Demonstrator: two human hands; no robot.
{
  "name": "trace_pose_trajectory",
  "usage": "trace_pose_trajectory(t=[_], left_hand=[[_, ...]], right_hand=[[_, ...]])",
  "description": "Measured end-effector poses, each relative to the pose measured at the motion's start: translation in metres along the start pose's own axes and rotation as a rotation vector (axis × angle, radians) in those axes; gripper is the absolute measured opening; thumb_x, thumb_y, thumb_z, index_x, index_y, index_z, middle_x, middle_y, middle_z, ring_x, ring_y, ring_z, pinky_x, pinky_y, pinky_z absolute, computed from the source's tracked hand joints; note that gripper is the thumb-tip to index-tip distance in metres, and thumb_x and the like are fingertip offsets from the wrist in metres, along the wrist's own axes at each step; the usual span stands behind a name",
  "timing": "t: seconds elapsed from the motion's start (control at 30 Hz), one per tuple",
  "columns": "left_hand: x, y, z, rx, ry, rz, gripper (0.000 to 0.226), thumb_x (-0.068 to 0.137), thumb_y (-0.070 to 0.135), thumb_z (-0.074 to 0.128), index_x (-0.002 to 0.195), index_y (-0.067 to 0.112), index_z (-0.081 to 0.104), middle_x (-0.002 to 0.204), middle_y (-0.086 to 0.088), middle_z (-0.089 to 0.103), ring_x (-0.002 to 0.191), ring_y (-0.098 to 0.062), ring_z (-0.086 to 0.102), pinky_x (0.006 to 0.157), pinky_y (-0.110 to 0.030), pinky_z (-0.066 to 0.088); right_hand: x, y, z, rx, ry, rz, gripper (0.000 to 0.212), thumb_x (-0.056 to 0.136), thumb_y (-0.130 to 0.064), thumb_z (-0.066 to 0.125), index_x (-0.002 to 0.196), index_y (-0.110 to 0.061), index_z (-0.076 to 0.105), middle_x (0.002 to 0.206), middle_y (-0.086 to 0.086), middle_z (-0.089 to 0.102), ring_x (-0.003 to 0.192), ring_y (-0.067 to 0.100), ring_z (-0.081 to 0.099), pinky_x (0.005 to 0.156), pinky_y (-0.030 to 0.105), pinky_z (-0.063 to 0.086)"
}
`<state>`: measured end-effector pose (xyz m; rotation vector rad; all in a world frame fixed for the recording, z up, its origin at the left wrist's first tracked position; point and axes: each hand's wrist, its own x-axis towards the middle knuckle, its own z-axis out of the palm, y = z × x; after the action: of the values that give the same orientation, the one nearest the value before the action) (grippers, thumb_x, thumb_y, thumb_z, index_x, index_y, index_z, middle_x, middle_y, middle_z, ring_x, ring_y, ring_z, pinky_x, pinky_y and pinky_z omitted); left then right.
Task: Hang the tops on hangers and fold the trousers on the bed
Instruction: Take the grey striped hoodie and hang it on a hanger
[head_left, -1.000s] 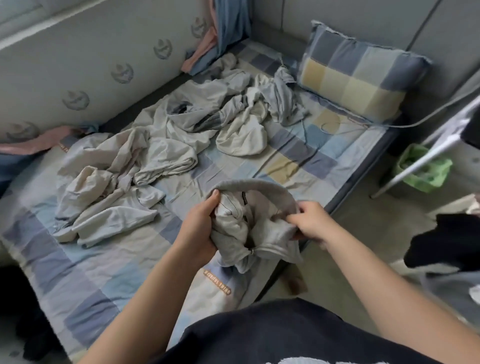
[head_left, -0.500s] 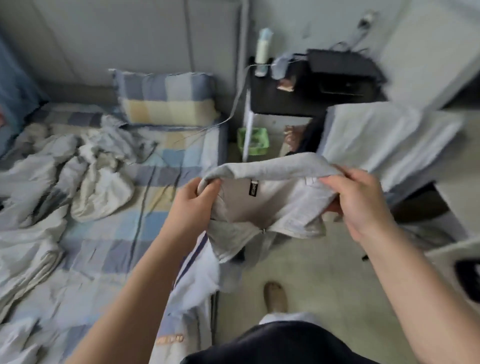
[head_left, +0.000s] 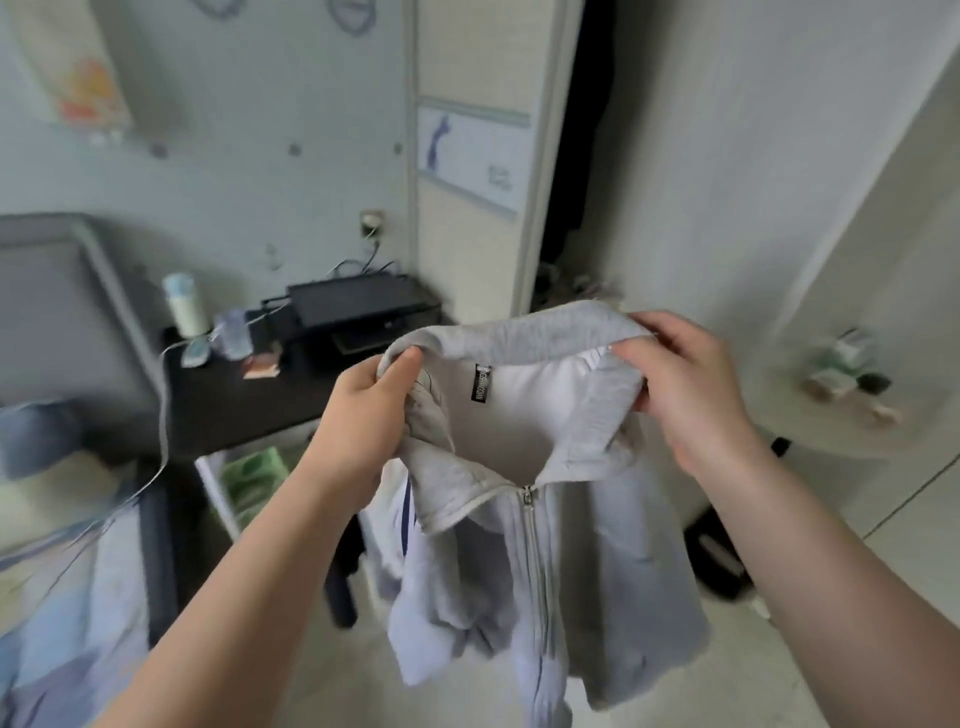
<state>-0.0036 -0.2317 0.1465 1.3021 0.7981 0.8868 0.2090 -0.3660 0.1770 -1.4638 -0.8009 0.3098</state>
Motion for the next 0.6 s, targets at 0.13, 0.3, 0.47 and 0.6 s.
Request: trace_pose_trajectory(t=[0.13, 0.3, 0.47, 0.6], left_hand=[[0.080, 0.031, 0.073, -0.024, -0.065, 0.059, 0.037, 0.102, 0.031, 0.056, 0.106, -0.005, 0.063, 0.092, -0.017, 0.069, 0.090, -0.031, 0.069, 0.089, -0.050, 0.055], [0.180, 0.084, 0.158, -0.043, -0.150, 0.143, 0.026, 0.102, 0.027, 0.055, 0.095, 0.005, 0.066, 0.079, -0.008, 0.069, 0.077, -0.023, 0.068, 0.070, -0.035, 0.053], [0.270, 0.139, 0.217, -0.011, -0.225, 0.261, 0.021, 0.102, 0.024, 0.053, 0.090, 0.009, 0.063, 0.074, -0.005, 0.065, 0.074, -0.021, 0.064, 0.062, -0.029, 0.047], [0.338, 0.177, 0.250, -0.001, -0.311, 0.345, 0.029, 0.102, 0.027, 0.052, 0.102, 0.000, 0.064, 0.092, -0.020, 0.068, 0.088, -0.033, 0.067, 0.084, -0.051, 0.055]], right_hand=[[0.080, -0.007, -0.042, -0.050, 0.097, -0.074, 0.019, 0.072, -0.024, 0.063, 0.086, -0.026, 0.076, 0.081, 0.002, 0.070, 0.080, 0.018, 0.064, 0.074, 0.042, 0.050], [0.184, -0.032, -0.081, -0.122, 0.172, -0.154, 0.019, 0.072, -0.029, 0.062, 0.086, -0.029, 0.074, 0.072, -0.009, 0.069, 0.070, 0.008, 0.063, 0.070, 0.036, 0.050], [0.268, -0.061, -0.090, -0.212, 0.261, -0.223, 0.017, 0.071, -0.029, 0.062, 0.084, -0.027, 0.074, 0.073, 0.001, 0.070, 0.068, 0.013, 0.063, 0.068, 0.039, 0.052], [0.325, -0.084, -0.089, -0.339, 0.358, -0.290, 0.018, 0.075, -0.030, 0.062, 0.085, -0.021, 0.074, 0.076, 0.004, 0.073, 0.072, 0.024, 0.070, 0.071, 0.049, 0.058]])
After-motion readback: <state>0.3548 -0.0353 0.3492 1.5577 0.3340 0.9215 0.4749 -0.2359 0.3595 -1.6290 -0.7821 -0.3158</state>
